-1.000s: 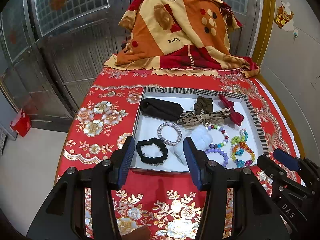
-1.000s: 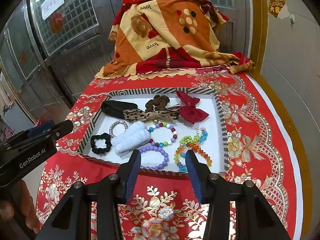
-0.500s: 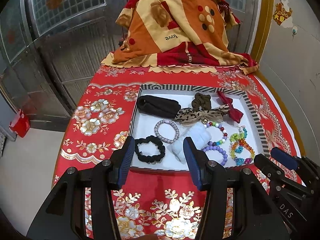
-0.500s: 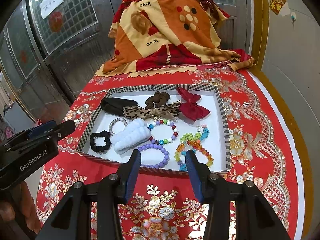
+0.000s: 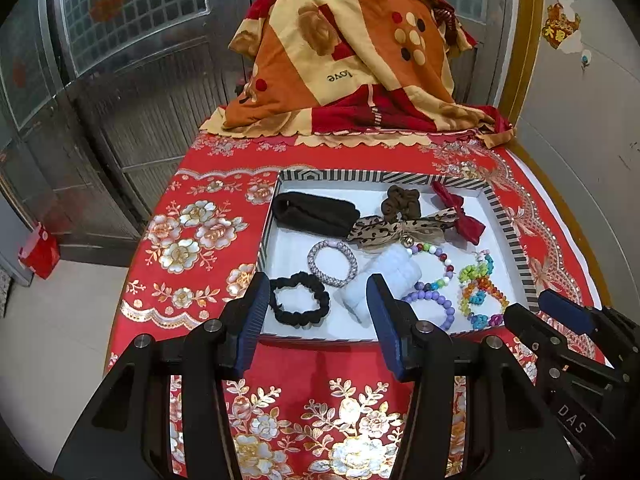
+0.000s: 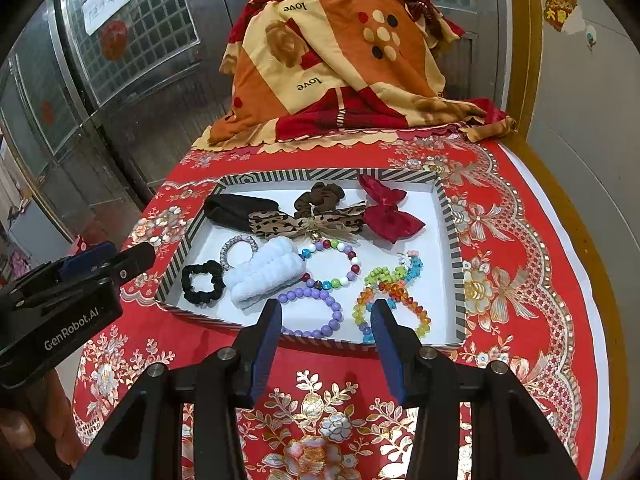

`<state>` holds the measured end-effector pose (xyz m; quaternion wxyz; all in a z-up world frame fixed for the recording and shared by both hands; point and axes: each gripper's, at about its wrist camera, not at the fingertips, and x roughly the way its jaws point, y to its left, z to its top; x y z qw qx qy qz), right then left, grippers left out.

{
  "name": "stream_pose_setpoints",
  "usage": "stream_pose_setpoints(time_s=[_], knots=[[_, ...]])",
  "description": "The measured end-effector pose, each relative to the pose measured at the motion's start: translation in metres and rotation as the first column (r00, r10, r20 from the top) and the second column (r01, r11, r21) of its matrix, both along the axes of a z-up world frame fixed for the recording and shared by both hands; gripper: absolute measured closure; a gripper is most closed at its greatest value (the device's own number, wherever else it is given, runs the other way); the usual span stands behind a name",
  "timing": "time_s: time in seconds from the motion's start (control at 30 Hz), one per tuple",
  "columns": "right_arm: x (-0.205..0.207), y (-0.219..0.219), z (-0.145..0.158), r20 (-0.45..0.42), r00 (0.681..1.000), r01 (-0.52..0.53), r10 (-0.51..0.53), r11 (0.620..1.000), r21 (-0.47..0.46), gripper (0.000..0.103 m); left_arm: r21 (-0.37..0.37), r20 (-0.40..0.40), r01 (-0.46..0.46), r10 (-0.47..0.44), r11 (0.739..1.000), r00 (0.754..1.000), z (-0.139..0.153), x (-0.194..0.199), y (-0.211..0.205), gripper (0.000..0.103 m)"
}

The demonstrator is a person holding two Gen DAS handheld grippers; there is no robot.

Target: Organize jewelry

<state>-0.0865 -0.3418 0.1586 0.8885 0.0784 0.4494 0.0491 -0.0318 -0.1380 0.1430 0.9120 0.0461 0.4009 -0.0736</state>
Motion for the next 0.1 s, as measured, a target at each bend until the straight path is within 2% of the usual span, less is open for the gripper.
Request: stream_pose_setpoints(time_s=[0.1], knots=[[0.0003,-0.0012,0.0005,0.001,1.000,0.002,-0.002,1.000,0.000,0.059,0.005,0.023,0.015,-0.015,1.000,1.000,0.0029,-0.0023,0.0000,0.053]])
